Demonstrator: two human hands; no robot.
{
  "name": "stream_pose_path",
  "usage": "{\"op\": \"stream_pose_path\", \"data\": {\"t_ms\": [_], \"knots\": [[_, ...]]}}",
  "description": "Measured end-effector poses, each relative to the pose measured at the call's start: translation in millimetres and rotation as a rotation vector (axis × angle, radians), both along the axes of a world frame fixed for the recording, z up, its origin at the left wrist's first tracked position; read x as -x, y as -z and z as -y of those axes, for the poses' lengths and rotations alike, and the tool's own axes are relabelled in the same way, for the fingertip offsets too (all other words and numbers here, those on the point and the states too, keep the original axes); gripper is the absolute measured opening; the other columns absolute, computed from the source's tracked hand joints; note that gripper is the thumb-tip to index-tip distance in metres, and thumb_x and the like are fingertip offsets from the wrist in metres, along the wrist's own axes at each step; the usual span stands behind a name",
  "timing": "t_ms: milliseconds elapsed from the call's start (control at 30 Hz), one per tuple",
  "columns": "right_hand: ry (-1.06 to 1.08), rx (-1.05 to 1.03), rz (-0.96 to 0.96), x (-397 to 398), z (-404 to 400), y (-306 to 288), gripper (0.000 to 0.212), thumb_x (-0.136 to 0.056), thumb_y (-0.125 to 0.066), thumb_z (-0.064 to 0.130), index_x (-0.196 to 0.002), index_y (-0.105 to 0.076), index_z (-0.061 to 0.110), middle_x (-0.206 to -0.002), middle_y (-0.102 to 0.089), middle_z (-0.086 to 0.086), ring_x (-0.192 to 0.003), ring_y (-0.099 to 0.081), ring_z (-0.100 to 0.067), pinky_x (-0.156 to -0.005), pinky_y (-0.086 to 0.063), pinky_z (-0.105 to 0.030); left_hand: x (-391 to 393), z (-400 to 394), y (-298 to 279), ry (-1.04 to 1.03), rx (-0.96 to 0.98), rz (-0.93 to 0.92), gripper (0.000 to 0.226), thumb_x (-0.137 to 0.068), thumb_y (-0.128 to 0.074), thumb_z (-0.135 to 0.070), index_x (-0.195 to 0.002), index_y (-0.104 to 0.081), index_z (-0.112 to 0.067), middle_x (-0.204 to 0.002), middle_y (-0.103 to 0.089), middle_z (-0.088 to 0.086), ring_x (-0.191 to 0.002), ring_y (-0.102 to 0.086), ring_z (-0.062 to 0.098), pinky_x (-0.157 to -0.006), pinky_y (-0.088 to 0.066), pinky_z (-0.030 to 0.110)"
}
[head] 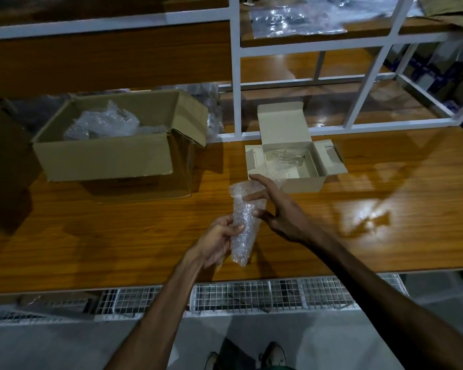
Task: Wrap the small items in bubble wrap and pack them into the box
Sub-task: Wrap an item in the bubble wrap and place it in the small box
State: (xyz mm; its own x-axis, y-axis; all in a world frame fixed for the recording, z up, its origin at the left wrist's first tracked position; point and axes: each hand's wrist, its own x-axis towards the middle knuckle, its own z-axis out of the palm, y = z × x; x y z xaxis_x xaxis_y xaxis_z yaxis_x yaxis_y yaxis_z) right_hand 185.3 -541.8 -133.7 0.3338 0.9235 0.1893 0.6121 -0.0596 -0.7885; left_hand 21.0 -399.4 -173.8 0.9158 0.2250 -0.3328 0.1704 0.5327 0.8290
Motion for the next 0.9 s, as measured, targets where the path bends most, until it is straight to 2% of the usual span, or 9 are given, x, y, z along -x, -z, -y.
{"op": "stream_pose_path", "data": {"t_ms": [67, 200, 300, 433, 567, 700, 733, 800, 900], "knots": [[-0.004, 0.014, -0.015, -1.8, -1.2, -1.7, 0.083, -0.093, -0.062, 0.057, -0.162, -0.019, 0.040, -0.132, -0.066, 0.016, -0.108, -0.070, -0.031, -0.090, -0.058, -0.055, -0.2, -0.6, 0.7, 0.011, 0.001, 0.008, 0.036, -0.103, -0.047, 0.003, -0.139, -0.051, 0.001, -0.118, -0.072, 0.014, -0.105, -0.070, 0.028, -0.092, -0.060, 0.040], [-0.025, 0.073, -0.018, -8.7, -3.5, 2.5, 0.087, -0.092, -0.061, 0.064, -0.163, -0.023, 0.032, -0.125, -0.068, 0.011, -0.112, -0.066, -0.008, -0.095, -0.058, -0.051, -0.5, -1.7, 0.2, 0.031, 0.018, 0.033, 0.041, -0.100, -0.051, 0.003, -0.141, -0.050, 0.000, -0.122, -0.071, 0.017, -0.107, -0.069, 0.031, -0.093, -0.059, 0.042], [-0.035, 0.164, 0.068, -13.5, -5.7, 8.0, 0.077, -0.090, -0.043, 0.084, -0.153, -0.041, 0.039, -0.132, -0.061, 0.016, -0.120, -0.058, -0.007, -0.105, -0.044, -0.061, -1.6, -2.1, -0.5, 0.024, 0.015, 0.053, 0.042, -0.101, -0.046, 0.008, -0.142, -0.049, 0.001, -0.120, -0.072, 0.016, -0.105, -0.071, 0.028, -0.089, -0.062, 0.039], [0.057, 0.139, 0.258, -8.7, -2.8, 2.8, 0.086, -0.084, -0.020, 0.092, -0.139, -0.061, 0.040, -0.139, -0.039, 0.003, -0.128, -0.029, -0.007, -0.112, -0.023, -0.052, -4.3, -3.3, -1.2, 0.014, -0.002, 0.064, 0.046, -0.100, -0.049, 0.008, -0.145, -0.048, 0.000, -0.124, -0.072, 0.018, -0.108, -0.071, 0.029, -0.088, -0.062, 0.038], [0.140, 0.087, 0.211, -2.4, -3.2, 5.6, 0.073, -0.085, -0.030, 0.088, -0.127, -0.071, 0.043, -0.167, -0.012, 0.002, -0.149, -0.014, -0.015, -0.110, -0.013, -0.049, -6.9, -5.3, -3.3, 0.010, -0.034, 0.086, 0.055, -0.097, -0.055, 0.003, -0.150, -0.045, -0.002, -0.137, -0.065, 0.022, -0.124, -0.064, 0.035, -0.096, -0.058, 0.042], [0.145, 0.145, -0.052, -1.4, -7.6, 4.1, 0.053, -0.087, -0.056, 0.073, -0.126, -0.072, 0.040, -0.170, 0.014, 0.012, -0.158, 0.000, -0.023, -0.123, -0.015, -0.054, -8.4, -5.5, -8.1, -0.021, -0.015, 0.092, 0.058, -0.094, -0.058, 0.001, -0.151, -0.045, -0.003, -0.132, -0.068, 0.019, -0.119, -0.068, 0.031, -0.091, -0.059, 0.038], [0.121, 0.140, -0.139, -0.9, -8.8, 1.5, 0.048, -0.090, -0.062, 0.066, -0.127, -0.072, 0.037, -0.171, 0.011, 0.012, -0.157, -0.004, -0.022, -0.124, -0.020, -0.054, -8.5, -5.9, -8.5, -0.024, -0.003, 0.101, 0.057, -0.095, -0.057, 0.001, -0.151, -0.045, -0.004, -0.133, -0.068, 0.019, -0.120, -0.067, 0.031, -0.091, -0.059, 0.038], [0.064, 0.069, -0.273, 0.1, -12.9, 0.4, 0.048, -0.093, -0.066, 0.056, -0.130, -0.072, 0.027, -0.170, -0.013, 0.008, -0.153, -0.023, -0.019, -0.118, -0.040, -0.050, -8.9, -6.4, -9.0, -0.028, 0.012, 0.119, 0.051, -0.100, -0.053, 0.004, -0.149, -0.047, -0.005, -0.135, -0.067, 0.018, -0.122, -0.066, 0.031, -0.092, -0.059, 0.038], [0.089, -0.023, -0.253, 5.5, -19.0, 3.8, 0.053, -0.095, -0.059, 0.054, -0.133, -0.069, 0.019, -0.159, -0.044, 0.004, -0.141, -0.047, -0.014, -0.105, -0.054, -0.045, -10.0, -6.9, -9.3, -0.040, 0.025, 0.124, 0.045, -0.103, -0.046, 0.007, -0.146, -0.048, -0.003, -0.129, -0.069, 0.017, -0.117, -0.069, 0.030, -0.089, -0.060, 0.038]]}}
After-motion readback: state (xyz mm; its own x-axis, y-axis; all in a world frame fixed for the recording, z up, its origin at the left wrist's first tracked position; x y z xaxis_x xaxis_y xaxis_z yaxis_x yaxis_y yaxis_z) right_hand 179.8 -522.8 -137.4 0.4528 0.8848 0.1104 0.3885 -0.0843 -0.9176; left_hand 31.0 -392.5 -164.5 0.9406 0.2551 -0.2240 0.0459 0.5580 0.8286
